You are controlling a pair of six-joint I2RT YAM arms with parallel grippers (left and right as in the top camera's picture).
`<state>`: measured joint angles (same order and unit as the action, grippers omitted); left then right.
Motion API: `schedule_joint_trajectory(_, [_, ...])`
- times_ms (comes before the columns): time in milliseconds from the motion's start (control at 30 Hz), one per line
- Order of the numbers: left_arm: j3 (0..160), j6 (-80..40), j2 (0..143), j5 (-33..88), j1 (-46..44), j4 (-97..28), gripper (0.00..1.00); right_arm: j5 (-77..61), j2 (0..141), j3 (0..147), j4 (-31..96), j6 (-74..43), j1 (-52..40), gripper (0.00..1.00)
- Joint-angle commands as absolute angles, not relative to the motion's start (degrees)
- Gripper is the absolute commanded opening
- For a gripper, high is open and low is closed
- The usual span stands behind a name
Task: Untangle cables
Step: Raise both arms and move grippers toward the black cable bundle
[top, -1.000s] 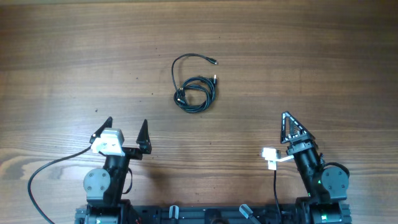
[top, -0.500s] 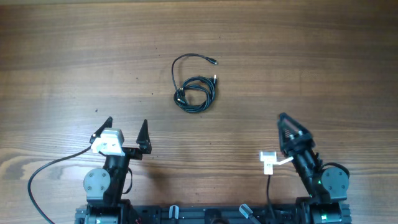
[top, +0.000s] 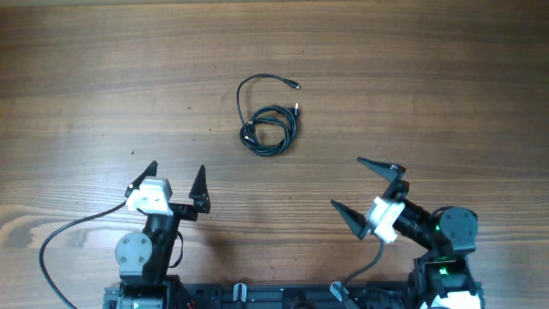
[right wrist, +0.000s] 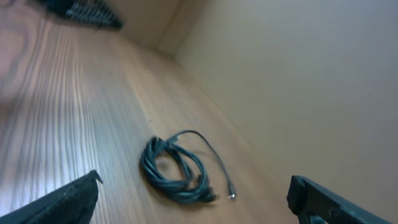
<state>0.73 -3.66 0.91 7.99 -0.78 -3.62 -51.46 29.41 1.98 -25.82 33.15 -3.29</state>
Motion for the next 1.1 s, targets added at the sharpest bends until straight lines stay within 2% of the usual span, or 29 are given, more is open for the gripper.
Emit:
schedule_joint_trajectory(0, [2.5, -8.2, 2.1, 9.8, -0.5, -3.9, 1.00, -50.3, 30.2, 9.3, -23.1, 7.9, 0.2, 1.00])
schedule_joint_trajectory(133, [10.4, -8.1, 10.3, 9.8, -0.5, -6.7, 1.00, -54.1, 37.5, 23.9, -8.8, 7.5, 4.3, 1.00])
schedule_joint_trajectory(333, [27.6, -8.1, 31.2, 12.9, -0.5, -11.0, 1.00, -57.8, 51.0, 40.4, 2.3, 4.4, 5.3, 1.00])
schedule_joint_trajectory(500, [45.6, -8.1, 46.6, 15.4, -0.5, -21.5, 1.00, -57.7, 59.1, 52.4, 14.0, 4.5, 5.3, 1.00])
schedule_joint_trajectory(633, [60.5, -8.2, 58.6, 22.3, -0.5, -32.8, 1.00, -56.6, 66.3, 64.9, 23.0, 6.3, 5.3, 1.00])
schedule_joint_trajectory(700, [69.8, -8.2, 65.8, 26.7, -0.5, -40.4, 1.00, -51.5, 72.2, 75.1, 32.4, 8.7, 5.3, 1.00])
schedule_joint_trajectory(767, [73.3, -8.2, 69.3, 29.3, -0.5, -42.3, 1.00, -49.7, 75.6, 80.4, 37.3, 10.4, 5.3, 1.00])
schedule_joint_trajectory(933, [73.8, -8.2, 72.3, 31.7, -0.5, -41.0, 1.00, -50.6, 80.9, 83.2, 37.5, 8.5, 5.3, 1.00])
schedule_joint_trajectory(1000, [73.8, -8.2, 72.3, 32.8, -0.5, -41.9, 1.00, -50.6, 82.1, 83.1, 37.7, 1.1, 5.3, 1.00])
schedule_joint_trajectory(1067, [73.8, -8.2, 72.5, 32.8, -0.5, -42.1, 1.00, -48.5, 84.2, 83.2, 36.4, -0.6, 4.2, 1.00])
